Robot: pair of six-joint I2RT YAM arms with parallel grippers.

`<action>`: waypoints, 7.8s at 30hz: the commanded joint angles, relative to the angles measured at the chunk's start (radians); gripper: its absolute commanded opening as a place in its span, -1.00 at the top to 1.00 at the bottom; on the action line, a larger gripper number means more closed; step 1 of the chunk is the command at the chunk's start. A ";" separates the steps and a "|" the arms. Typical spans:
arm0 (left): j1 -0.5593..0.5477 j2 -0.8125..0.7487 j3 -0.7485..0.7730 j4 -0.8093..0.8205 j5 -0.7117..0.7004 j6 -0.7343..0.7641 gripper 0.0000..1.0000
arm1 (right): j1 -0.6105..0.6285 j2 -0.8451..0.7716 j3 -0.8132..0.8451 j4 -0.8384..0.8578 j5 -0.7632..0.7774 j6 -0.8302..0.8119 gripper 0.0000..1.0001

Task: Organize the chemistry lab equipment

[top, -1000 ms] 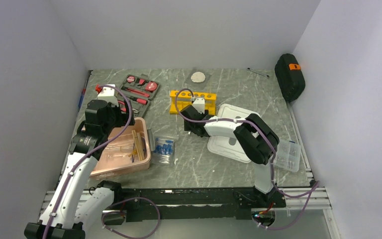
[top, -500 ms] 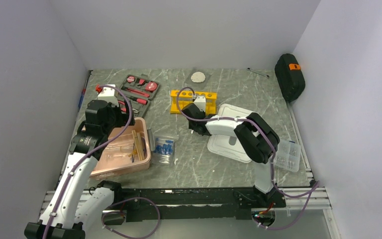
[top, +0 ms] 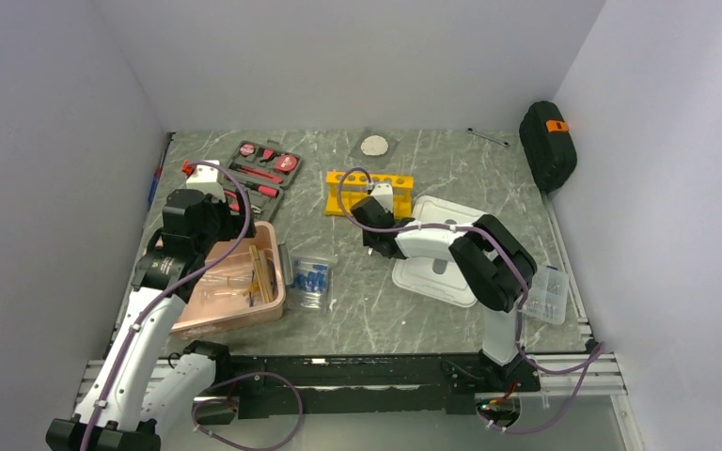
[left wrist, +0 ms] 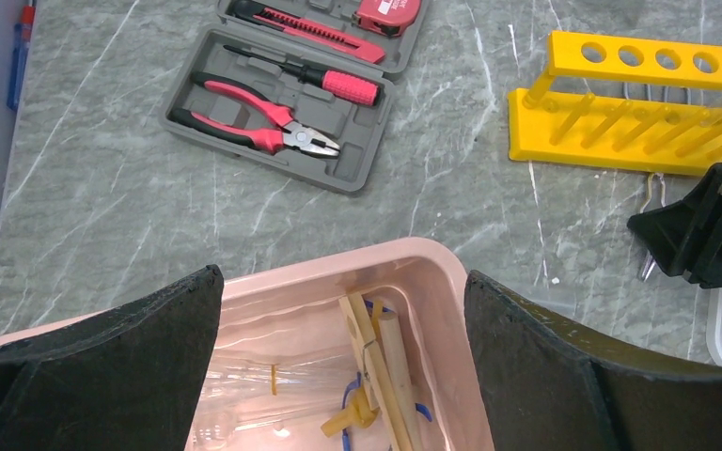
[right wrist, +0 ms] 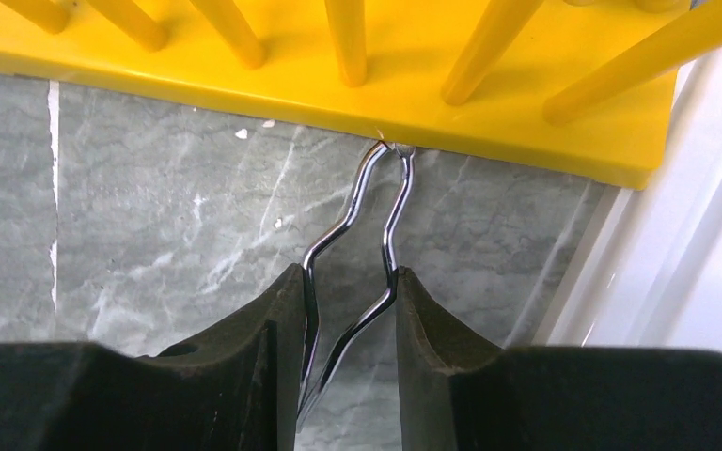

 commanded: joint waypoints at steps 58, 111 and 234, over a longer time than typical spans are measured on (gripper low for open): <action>-0.012 0.003 -0.004 0.040 0.016 0.010 -0.99 | -0.267 -0.126 -0.165 0.504 -0.291 -0.295 0.54; -0.038 0.038 0.034 -0.015 -0.048 0.014 -0.98 | -0.001 -0.271 -0.114 0.224 -0.194 -0.196 -0.63; -0.266 0.260 0.160 0.199 0.520 -0.454 1.00 | 0.266 -0.870 -0.468 0.444 -0.294 -0.347 0.97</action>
